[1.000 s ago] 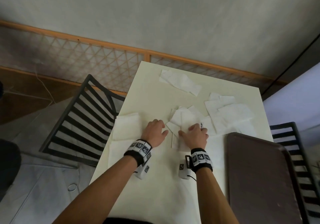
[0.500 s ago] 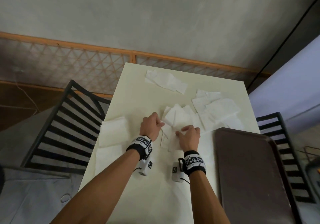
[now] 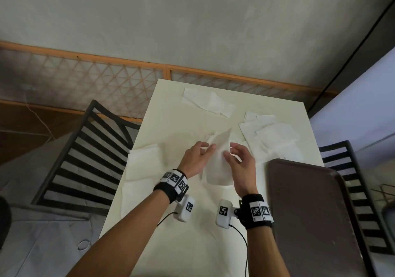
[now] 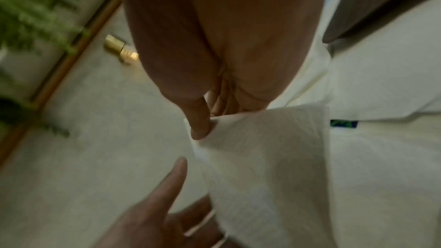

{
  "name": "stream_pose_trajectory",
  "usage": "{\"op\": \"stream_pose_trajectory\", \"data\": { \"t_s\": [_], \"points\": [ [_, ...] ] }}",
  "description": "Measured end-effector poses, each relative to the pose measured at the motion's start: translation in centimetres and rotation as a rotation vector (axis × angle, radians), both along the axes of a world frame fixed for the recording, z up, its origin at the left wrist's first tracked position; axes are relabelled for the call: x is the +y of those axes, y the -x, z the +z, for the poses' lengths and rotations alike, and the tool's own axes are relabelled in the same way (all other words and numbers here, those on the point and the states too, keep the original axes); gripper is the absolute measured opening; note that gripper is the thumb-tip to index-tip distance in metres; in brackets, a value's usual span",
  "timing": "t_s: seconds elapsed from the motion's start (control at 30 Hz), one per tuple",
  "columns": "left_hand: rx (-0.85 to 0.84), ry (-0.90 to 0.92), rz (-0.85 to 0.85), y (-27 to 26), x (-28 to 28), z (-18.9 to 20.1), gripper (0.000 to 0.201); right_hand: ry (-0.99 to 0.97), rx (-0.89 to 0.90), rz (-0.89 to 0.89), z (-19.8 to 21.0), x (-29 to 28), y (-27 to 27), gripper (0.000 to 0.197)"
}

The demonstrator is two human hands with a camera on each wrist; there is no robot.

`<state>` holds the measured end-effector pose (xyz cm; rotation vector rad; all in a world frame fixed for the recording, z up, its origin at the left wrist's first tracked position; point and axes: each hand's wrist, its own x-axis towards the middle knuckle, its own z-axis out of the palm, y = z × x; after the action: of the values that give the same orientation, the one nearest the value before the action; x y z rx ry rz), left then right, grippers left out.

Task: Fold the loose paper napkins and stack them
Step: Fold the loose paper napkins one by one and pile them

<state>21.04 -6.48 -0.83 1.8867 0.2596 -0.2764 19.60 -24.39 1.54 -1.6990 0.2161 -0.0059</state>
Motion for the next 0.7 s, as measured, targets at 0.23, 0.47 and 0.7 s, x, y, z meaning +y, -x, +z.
{"op": "stream_pose_trajectory", "data": {
  "t_s": [0.23,0.47,0.7],
  "points": [
    [-0.117,0.417,0.212,1.6,1.1,1.6,0.022,-0.233,0.058,-0.057,0.6,-0.6,1.3,0.024],
    [-0.196,0.292,0.282,3.3,2.7,2.3,0.025,-0.281,0.084,-0.025,1.3,0.6,2.5,0.037],
    [-0.267,0.272,0.162,4.7,3.9,4.2,0.034,-0.164,0.058,0.068,2.1,2.1,3.1,0.03]
  ]
}}
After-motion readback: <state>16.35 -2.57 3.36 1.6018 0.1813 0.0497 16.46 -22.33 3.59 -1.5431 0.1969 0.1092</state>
